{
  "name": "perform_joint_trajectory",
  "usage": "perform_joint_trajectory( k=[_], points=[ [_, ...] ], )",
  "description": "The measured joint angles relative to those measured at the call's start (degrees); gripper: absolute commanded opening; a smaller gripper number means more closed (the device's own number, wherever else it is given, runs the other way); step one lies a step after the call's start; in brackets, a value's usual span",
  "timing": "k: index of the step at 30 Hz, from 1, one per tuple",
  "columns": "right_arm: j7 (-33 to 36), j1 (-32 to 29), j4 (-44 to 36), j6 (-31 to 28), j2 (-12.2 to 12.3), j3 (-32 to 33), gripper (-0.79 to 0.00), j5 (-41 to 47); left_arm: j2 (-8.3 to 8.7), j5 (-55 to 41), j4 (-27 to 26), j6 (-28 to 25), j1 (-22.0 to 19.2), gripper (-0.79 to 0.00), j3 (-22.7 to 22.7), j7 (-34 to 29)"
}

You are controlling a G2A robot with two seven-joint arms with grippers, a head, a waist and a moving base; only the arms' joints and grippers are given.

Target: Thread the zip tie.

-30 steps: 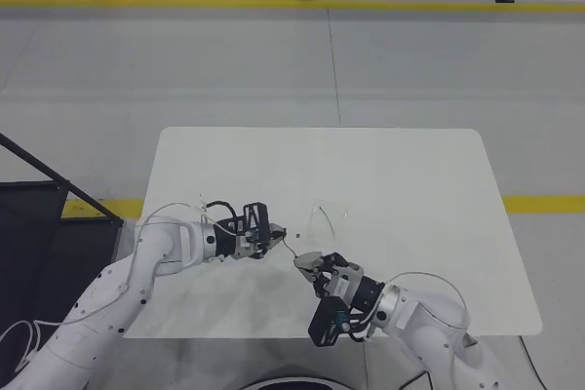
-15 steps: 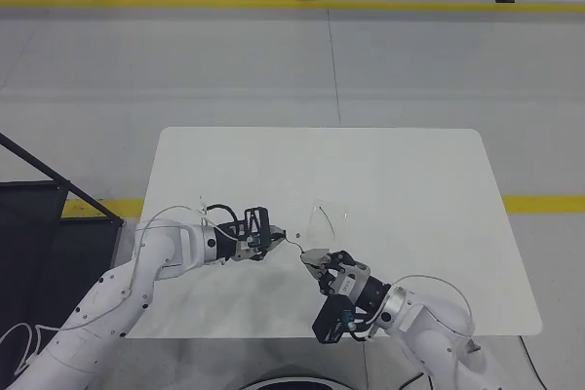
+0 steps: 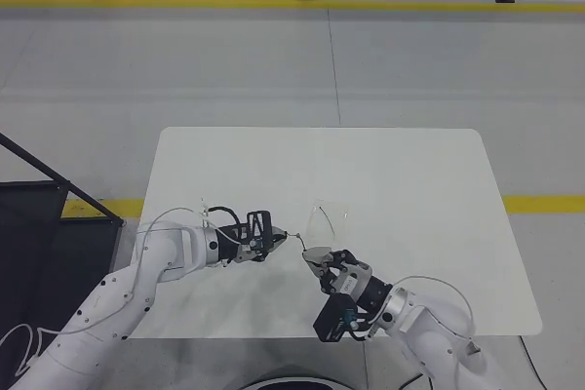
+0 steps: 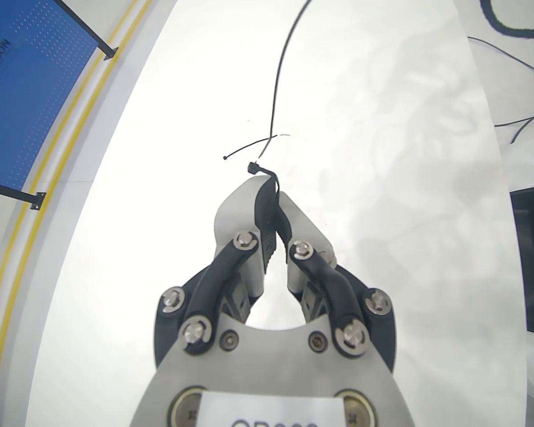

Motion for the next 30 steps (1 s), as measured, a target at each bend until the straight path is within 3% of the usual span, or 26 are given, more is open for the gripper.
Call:
perform_joint_trajectory(
  k=[30],
  points=[
    [2.84,2.4,0.42,-5.5,-0.31,-1.65,-0.785,-0.98,-0.19,0.73,-0.64,-0.16,0.68,-0.785,-0.62,0.4]
  ],
)
